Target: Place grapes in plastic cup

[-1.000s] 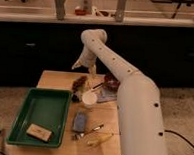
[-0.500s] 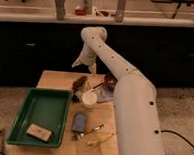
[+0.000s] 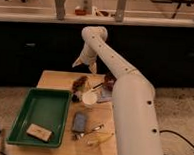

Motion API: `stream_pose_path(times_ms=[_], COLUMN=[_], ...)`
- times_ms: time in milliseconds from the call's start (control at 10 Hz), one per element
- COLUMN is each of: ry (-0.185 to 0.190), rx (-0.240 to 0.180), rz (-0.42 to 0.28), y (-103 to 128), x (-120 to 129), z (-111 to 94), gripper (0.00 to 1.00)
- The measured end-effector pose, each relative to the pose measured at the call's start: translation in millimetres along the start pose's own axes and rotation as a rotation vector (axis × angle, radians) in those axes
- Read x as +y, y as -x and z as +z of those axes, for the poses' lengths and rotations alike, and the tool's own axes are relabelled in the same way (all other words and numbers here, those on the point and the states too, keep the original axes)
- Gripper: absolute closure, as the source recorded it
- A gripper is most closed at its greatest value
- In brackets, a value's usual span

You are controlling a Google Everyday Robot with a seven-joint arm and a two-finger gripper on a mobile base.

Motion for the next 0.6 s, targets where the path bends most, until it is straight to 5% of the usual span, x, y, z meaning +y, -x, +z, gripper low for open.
stream_pose_path(times_ms=[600], ry=[-0.008], rx=[0.001], rz=[-0.011], y=[-1.9], x=[2.5], z=[-1.4], gripper=[0.20])
